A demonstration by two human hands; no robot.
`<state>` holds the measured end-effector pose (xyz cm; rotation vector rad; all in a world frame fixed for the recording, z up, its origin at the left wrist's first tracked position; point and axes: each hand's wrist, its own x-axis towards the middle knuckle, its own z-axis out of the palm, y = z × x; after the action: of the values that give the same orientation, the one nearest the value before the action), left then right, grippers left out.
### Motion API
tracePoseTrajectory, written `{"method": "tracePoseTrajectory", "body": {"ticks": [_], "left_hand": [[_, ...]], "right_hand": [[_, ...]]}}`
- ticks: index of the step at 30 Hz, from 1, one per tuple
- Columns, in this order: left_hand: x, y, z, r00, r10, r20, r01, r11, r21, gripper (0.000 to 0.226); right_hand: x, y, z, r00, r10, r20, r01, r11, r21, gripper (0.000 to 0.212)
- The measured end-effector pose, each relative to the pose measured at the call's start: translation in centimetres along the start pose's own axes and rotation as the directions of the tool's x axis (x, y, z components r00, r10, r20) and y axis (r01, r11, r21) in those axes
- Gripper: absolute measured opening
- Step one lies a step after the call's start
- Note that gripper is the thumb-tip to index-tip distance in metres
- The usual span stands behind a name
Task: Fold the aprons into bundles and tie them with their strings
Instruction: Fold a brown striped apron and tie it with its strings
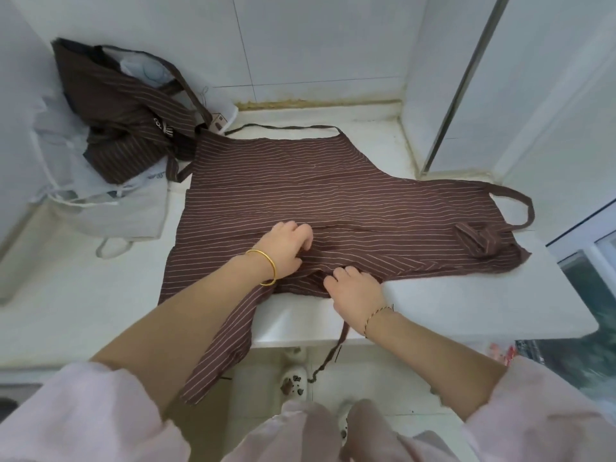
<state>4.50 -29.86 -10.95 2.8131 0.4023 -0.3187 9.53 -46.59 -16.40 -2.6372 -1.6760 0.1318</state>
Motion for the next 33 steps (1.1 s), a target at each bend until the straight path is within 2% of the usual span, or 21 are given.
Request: {"method": "tracePoseTrajectory", "body": {"ticks": [1,3,5,7,9,10,14,15,17,19,21,23,25,27,29,30,31,33], "left_hand": [[-0.2,-0.1,-0.2,0.998,0.059,-0.031,-0.058,0.998,0.012,0.023],[-0.7,0.1,-0.8,0.994,0.104,0.026,-0.102,0.992,-0.069,0.020],[-1.0,0.6,-1.1,0.984,0.065,0.163,-0.042,0.989,-0.140,0.036],[-0.8,1.0,-1.1,0.981,0.005,0.195,0.019,0.992,-0.123,0.057],[-0.5,1.2,-1.1,0.993,-0.059,0.107,0.071,0.992,-0.107,0.058],[-0.4,1.3,-1.2,0.993,-0.093,0.073,0.101,0.988,-0.117,0.056],[-0.1,2.1,-2.3,0.974,-0.194,0.121,0.221,0.932,-0.288,0.067],[-0.1,2.5,-2.6,0.970,-0.226,0.090,0.243,0.913,-0.329,0.068],[0.0,3.2,-3.3,0.951,-0.296,-0.093,0.254,0.915,-0.314,0.053],[-0.2,3.5,-4.4,0.901,-0.321,-0.292,0.290,0.946,-0.144,0.037],[-0.4,2.9,-5.4,0.881,-0.318,-0.349,0.358,0.932,0.054,0.036],[-0.7,1.7,-6.1,0.880,-0.379,-0.286,0.432,0.889,0.150,0.036],[-0.8,-0.4,-6.1,0.865,-0.468,-0.182,0.494,0.858,0.142,0.034],[-1.2,-1.9,-6.4,0.856,-0.514,-0.043,0.515,0.845,0.142,0.034],[-1.9,-2.2,-7.0,0.846,-0.496,0.195,0.440,0.857,0.269,0.037],[-2.4,-1.8,-7.4,0.791,-0.507,0.343,0.407,0.854,0.324,0.042],[-2.6,-1.8,-7.5,0.706,-0.516,0.484,0.394,0.855,0.337,0.051],[-2.5,-1.9,-7.6,0.509,-0.503,0.699,0.417,0.854,0.311,0.062]], "right_hand": [[0.2,0.0,-0.8,1.000,0.022,0.010,-0.023,0.998,0.053,0.017],[0.8,0.8,-2.1,0.991,0.128,-0.040,-0.122,0.984,0.133,0.017],[1.5,1.4,-4.2,0.960,0.268,-0.083,-0.236,0.931,0.277,0.017],[2.4,1.9,-6.4,0.934,0.338,-0.120,-0.270,0.882,0.386,0.013],[3.1,2.3,-8.6,0.938,0.320,-0.132,-0.239,0.874,0.424,0.003],[3.5,2.3,-9.5,0.944,0.303,-0.134,-0.222,0.879,0.422,0.005],[4.7,3.2,-11.5,0.942,0.290,-0.166,-0.211,0.902,0.377,0.017],[5.1,3.4,-11.7,0.938,0.301,-0.172,-0.224,0.905,0.362,0.020],[5.7,3.9,-12.2,0.932,0.308,-0.189,-0.237,0.916,0.322,0.024],[6.1,4.2,-12.7,0.929,0.313,-0.198,-0.248,0.922,0.296,0.025],[6.2,4.7,-13.0,0.920,0.331,-0.207,-0.272,0.924,0.269,0.024],[6.1,5.2,-12.9,0.908,0.359,-0.217,-0.302,0.919,0.255,0.022],[6.2,5.9,-12.6,0.916,0.365,-0.167,-0.322,0.917,0.234,0.026],[6.4,6.5,-12.6,0.937,0.348,-0.004,-0.342,0.922,0.183,0.035],[6.4,6.7,-13.2,0.924,0.270,0.270,-0.294,0.954,0.055,0.037],[6.1,6.4,-13.7,0.881,0.211,0.424,-0.223,0.975,-0.022,0.038],[5.8,6.0,-14.6,0.803,0.176,0.569,-0.155,0.984,-0.086,0.042],[5.6,5.8,-15.8,0.664,0.169,0.728,-0.060,0.983,-0.174,0.053]]}}
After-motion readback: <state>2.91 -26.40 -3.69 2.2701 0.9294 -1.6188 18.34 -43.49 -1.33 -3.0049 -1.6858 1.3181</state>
